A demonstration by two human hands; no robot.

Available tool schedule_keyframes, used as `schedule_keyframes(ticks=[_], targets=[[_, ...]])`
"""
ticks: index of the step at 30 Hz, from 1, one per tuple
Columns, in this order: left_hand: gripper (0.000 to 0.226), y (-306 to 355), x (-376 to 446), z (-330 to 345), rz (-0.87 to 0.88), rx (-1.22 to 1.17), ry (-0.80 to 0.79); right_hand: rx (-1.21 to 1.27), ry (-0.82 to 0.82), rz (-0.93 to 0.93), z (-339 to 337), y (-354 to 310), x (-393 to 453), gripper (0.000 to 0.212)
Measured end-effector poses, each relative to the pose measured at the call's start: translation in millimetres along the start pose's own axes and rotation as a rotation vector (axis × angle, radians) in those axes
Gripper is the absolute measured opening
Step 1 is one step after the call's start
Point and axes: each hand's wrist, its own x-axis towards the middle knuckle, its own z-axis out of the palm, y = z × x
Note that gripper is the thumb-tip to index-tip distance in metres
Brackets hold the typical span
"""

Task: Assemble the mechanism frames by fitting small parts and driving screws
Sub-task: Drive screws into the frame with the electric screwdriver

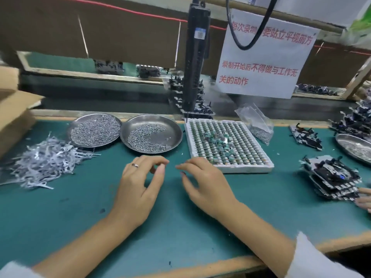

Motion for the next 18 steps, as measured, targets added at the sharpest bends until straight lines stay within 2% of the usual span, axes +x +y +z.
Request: schedule_keyframes(ticks=[4,9,15,18], targets=[[0.020,-15.5,26.2,-16.5,-0.126,0.105,-0.004,0.058,0.039,-0.117,31.4,-4.9,37.6,0.020],[0.021,-35.7,92.6,-27.4,-0.133,0.278,-0.075,0.129,0.219,-0.094,55.2,9.7,54.9,0.023],[0.034,-47.6,182.6,44.1,-0.101,0.469,-0.291,0.148,0.282,-0.015,60.6,16.5,54.4,0.030],[0.045,-57.4,205.8,80.7,-0.163,0.333,-0.391,0.130,0.275,0.025,60.3,18.0,55.7,0.035]])
